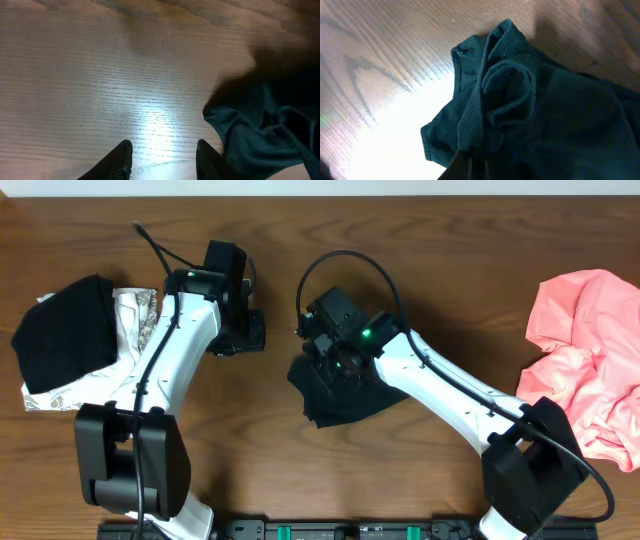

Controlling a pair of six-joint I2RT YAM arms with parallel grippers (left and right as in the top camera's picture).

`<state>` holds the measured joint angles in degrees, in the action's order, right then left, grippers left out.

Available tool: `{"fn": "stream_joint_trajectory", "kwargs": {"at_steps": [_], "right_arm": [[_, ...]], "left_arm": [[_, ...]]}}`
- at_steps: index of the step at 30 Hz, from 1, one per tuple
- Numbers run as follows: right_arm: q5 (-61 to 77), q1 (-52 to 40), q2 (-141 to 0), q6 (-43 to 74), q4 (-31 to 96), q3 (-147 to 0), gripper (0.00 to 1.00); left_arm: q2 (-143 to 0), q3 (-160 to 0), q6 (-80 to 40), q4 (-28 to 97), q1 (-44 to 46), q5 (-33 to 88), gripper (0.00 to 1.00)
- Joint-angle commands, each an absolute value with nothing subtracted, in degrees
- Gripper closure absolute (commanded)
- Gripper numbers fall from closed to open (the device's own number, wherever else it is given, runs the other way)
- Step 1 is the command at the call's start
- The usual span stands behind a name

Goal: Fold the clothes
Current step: 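Lower the bunched strip at center and bring the left gripper toward it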

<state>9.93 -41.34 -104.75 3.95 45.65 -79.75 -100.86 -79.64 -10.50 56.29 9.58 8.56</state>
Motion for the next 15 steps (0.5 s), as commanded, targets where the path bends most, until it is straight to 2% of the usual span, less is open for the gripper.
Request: {"fn": "stream_joint_trajectory", "kwargs": {"at_steps": [1,5,6,8,9,10,12,15], "right_arm": [[15.7,-42.11,-104.77,-0.32,46.09,-79.59,0.97],[19.03,-42.59,-104.81,-4.08,47.81,-79.59,0.76],[19.73,-42.76,-104.81,-5.37,48.51,-79.59,0.64],[20.4,-43.07,-104.81,-7.03,50.17,-79.59,0.34],[20.4,-43.18,-104.81,-7.46,50.96,-79.59,0.29],[20.4,-43.22,-104.81,-7.79,51.7,-79.59,0.25],[20.4,-43.2,-104.81,-8.84,52.62,-79.59,0.25],[19.66,-43.07,-104.81,-9.1,52.71,-79.59,0.33]], "left_arm": [[-100.4,-80.68,-10.22,56.25,9.39,7.64,0.58],[-100.4,-80.68,-10.22,56.25,9.39,7.64,0.57],[-100.4,-80.68,-10.22,56.25,9.39,7.64,0.57],[-100.4,-80.68,-10.22,56.25,9.39,7.64,0.58],[-100.4,-80.68,-10.22,56.25,9.39,7.64,0.58],[-100.4,-80.68,-10.22,56.25,9.39,7.64,0.57],[-100.4,-80.68,-10.22,56.23,9.39,7.64,0.57],[-100.4,-80.68,-10.22,56.23,9.39,7.64,0.58]]}}
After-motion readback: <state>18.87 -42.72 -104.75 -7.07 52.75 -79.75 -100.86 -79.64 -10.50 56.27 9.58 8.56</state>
